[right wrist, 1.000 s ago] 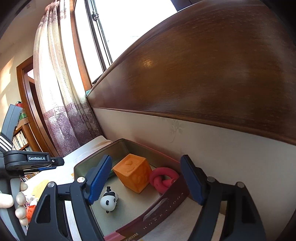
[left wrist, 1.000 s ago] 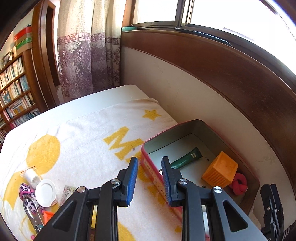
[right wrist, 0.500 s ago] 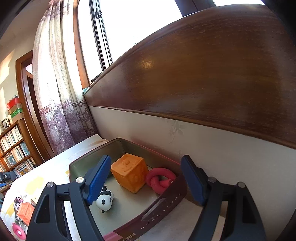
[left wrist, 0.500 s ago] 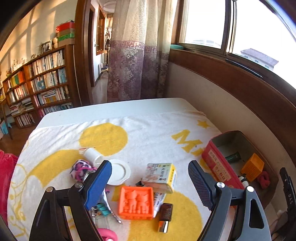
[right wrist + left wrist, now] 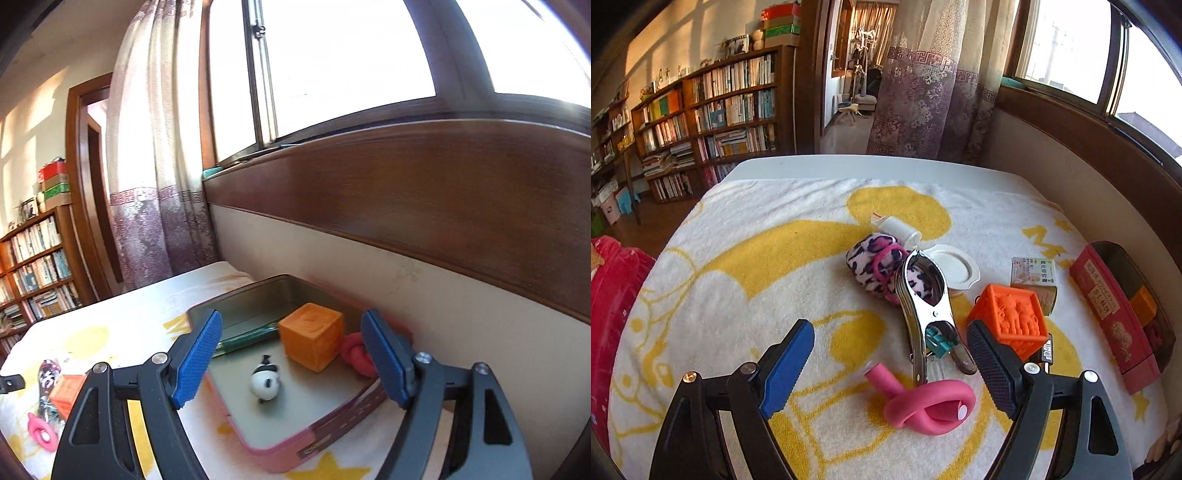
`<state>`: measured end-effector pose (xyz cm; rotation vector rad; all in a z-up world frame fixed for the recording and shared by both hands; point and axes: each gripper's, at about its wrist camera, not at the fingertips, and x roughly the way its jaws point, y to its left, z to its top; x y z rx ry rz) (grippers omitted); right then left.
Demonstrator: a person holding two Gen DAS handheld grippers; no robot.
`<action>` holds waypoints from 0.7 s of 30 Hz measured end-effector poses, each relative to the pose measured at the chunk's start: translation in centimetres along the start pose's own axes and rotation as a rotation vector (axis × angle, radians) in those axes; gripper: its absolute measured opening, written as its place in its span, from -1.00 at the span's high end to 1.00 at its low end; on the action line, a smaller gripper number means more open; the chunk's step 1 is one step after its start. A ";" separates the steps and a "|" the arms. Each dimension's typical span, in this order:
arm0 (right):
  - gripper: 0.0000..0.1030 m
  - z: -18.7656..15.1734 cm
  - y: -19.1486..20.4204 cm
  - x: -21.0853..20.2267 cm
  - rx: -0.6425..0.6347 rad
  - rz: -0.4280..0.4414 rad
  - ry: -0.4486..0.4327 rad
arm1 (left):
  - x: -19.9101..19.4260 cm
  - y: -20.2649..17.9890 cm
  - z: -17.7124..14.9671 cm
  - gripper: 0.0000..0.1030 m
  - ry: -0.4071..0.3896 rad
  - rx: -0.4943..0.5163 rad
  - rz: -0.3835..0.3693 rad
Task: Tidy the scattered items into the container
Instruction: 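Grasp the pink knotted tube toy with the left gripper while the right approaches the lipstick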
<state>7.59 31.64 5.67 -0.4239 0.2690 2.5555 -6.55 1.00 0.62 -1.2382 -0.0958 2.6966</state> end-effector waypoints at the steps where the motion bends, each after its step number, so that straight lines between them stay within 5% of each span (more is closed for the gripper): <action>1: -0.57 -0.1 0.9 -0.2 -0.013 0.031 0.011 | 0.1 0.0 -0.4 -0.68 0.009 0.006 -0.003; 7: -0.58 -2.2 6.3 -0.4 -0.128 0.209 0.110 | 0.5 -0.7 -2.5 -0.68 0.056 0.028 -0.039; 21: -0.58 -5.6 10.2 1.5 -0.192 0.369 0.307 | 3.4 -2.1 -3.7 -0.68 0.128 0.081 -0.037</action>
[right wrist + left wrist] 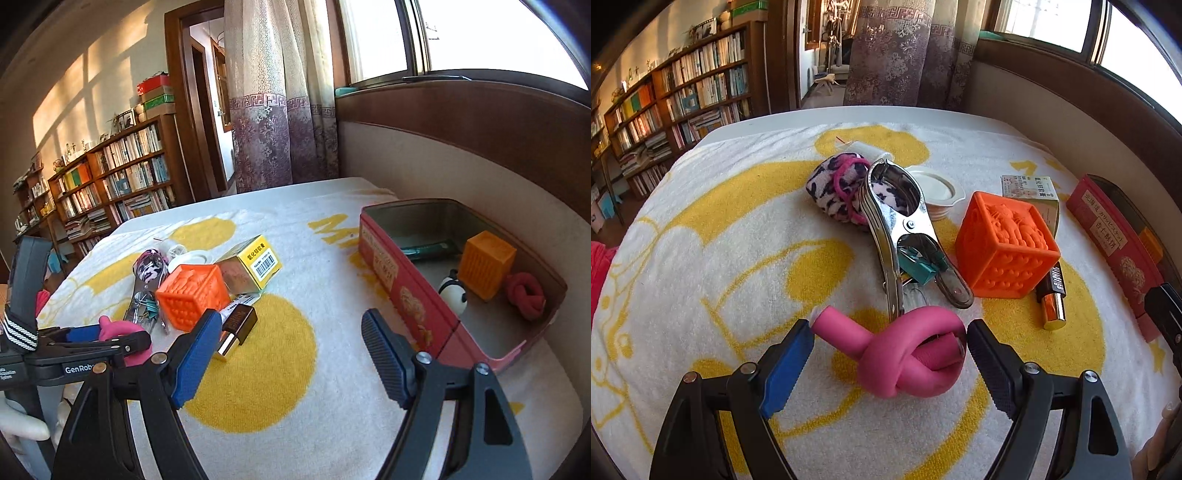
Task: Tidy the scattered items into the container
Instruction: 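Grasp the pink knotted tube toy with the left gripper while the right approaches the lipstick, then grasp the black-and-gold lipstick upright with the right gripper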
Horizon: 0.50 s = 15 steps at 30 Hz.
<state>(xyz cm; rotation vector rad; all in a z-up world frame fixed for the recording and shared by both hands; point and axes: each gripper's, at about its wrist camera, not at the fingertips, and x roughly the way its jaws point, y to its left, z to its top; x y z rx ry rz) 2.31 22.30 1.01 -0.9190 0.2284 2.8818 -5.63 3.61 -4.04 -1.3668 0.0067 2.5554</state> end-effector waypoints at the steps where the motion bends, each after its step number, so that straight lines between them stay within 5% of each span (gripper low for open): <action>1: -0.58 0.0 0.0 0.1 0.005 0.004 0.009 | 0.2 -0.1 0.0 -0.68 -0.005 0.007 0.002; 4: -0.58 -0.1 0.2 0.6 0.012 0.014 0.036 | 0.7 0.0 0.0 -0.55 -0.001 0.012 -0.024; 7: -0.58 0.0 0.2 1.0 0.021 0.036 0.071 | 0.4 0.0 0.0 0.13 -0.011 0.012 -0.050; 15: -0.57 0.1 1.2 3.3 0.016 0.049 0.173 | -0.2 1.1 -0.3 0.18 -0.027 -0.038 -0.105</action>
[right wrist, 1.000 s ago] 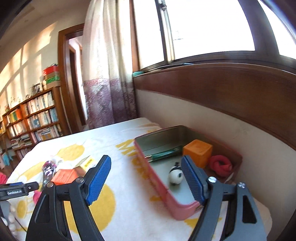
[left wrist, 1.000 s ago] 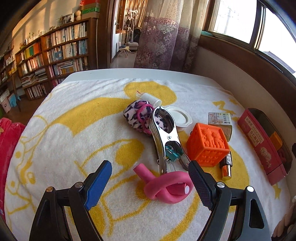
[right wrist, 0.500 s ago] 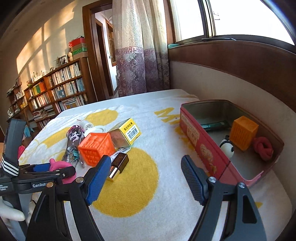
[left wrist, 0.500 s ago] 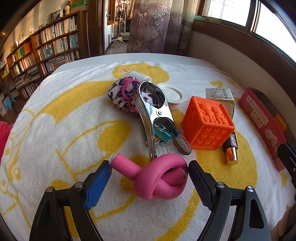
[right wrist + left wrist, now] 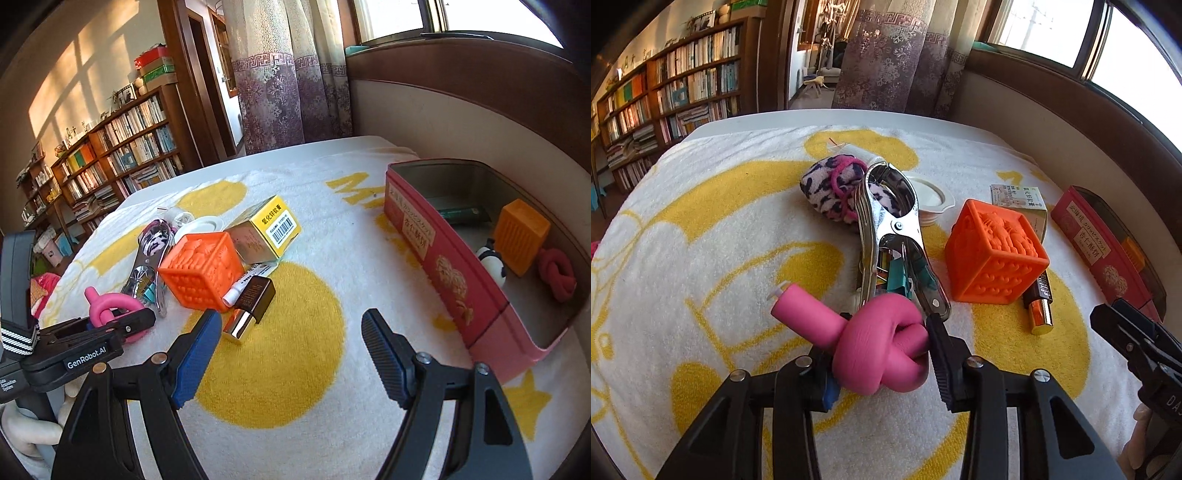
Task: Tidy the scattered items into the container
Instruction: 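Grasp the black-and-gold lipstick upright with the right gripper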
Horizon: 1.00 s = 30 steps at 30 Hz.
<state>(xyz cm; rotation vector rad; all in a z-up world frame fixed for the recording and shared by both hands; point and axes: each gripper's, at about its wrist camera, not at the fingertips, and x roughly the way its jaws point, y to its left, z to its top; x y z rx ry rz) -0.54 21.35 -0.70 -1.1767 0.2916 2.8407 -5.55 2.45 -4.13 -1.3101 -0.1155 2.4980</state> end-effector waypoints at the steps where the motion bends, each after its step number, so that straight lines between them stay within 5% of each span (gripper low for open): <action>1: -0.58 0.0 0.2 0.4 -0.003 0.002 0.014 | -0.2 0.1 0.0 0.19 -0.005 -0.002 -0.005; 6: -0.57 0.5 1.5 1.9 -0.042 -0.006 0.062 | -1.1 0.5 0.0 0.19 -0.036 -0.015 -0.027; 12: -0.21 0.9 2.6 3.8 -0.060 -0.013 0.105 | -2.0 0.0 -0.1 0.19 -0.060 0.004 -0.060; 15: -0.07 0.8 2.8 4.7 -0.066 -0.026 0.127 | -2.2 -0.4 -0.3 0.46 -0.057 0.015 -0.098; 22: 0.31 0.8 2.3 5.4 -0.049 -0.027 0.143 | -2.3 -0.3 -0.2 0.46 -0.063 0.016 -0.106; 30: 0.49 0.8 1.8 5.3 -0.027 -0.020 0.137 | -1.2 -0.8 -0.8 0.46 -0.021 0.038 -0.088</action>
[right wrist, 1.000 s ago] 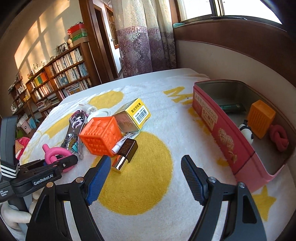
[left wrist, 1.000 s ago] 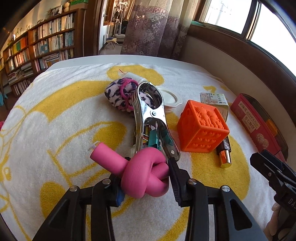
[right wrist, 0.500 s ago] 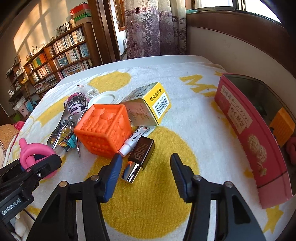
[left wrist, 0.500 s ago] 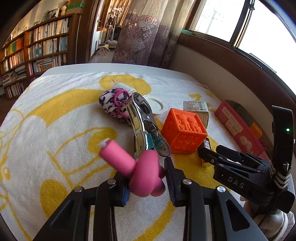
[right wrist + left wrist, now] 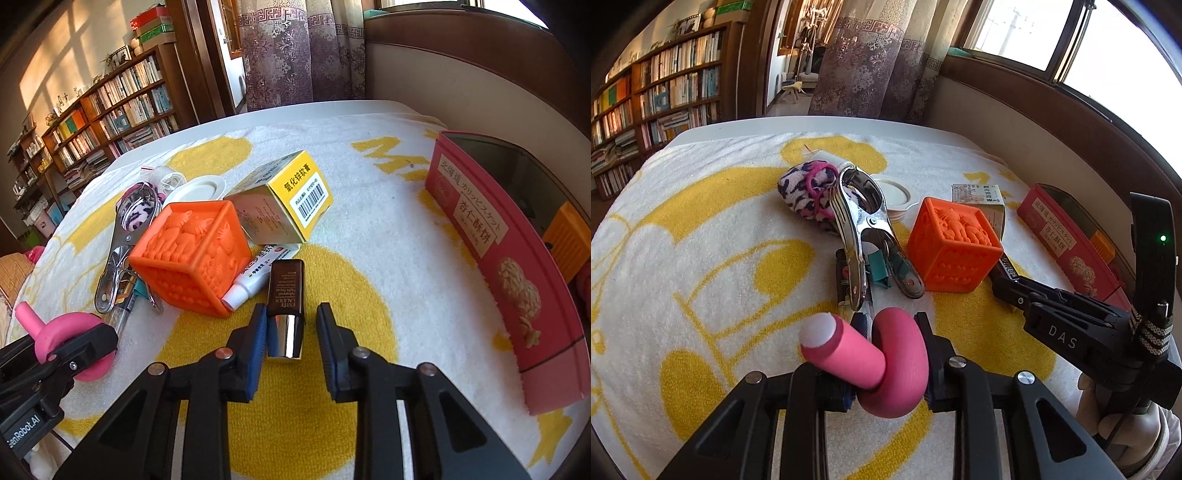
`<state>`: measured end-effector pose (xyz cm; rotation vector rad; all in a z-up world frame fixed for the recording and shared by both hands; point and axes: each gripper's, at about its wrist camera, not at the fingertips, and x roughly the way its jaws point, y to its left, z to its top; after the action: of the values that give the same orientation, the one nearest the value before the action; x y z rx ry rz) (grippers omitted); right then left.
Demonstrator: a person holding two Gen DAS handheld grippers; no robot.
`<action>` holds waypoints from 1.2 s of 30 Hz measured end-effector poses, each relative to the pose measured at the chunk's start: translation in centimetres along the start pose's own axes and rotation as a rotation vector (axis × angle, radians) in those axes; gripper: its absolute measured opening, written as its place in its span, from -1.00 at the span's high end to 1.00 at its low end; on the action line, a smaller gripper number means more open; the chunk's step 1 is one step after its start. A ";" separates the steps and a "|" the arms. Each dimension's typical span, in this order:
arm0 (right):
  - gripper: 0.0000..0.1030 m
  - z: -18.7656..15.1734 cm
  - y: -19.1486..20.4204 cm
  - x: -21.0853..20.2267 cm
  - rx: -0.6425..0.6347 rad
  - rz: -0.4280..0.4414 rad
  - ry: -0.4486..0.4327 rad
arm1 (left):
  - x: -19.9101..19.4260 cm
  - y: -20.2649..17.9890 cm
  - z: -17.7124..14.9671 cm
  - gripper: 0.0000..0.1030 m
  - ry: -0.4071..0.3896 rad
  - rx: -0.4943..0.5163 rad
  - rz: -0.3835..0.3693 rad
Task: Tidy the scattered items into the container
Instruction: 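Grasp the black-and-gold lipstick upright with the right gripper, then carry the lipstick into the tin and release it while the left lifts the pink toy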
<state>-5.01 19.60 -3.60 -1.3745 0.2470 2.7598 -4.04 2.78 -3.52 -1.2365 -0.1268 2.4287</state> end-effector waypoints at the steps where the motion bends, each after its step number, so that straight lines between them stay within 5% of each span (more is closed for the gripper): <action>1: 0.56 0.0 -0.2 0.0 0.008 0.004 -0.001 | 0.0 0.0 0.0 0.46 -0.005 0.002 0.003; 21: 0.57 -0.5 -2.5 -6.4 0.037 0.007 -0.209 | -2.1 -2.0 0.4 0.48 -0.043 0.018 0.014; 36: 0.57 -0.5 -14.3 -12.6 0.271 -0.165 -0.380 | -2.2 -8.5 0.8 0.48 -0.026 0.132 -0.010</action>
<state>4.63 33.98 4.45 -0.7560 0.4439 2.6575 -0.83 9.78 0.80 -1.1444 0.0203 2.4029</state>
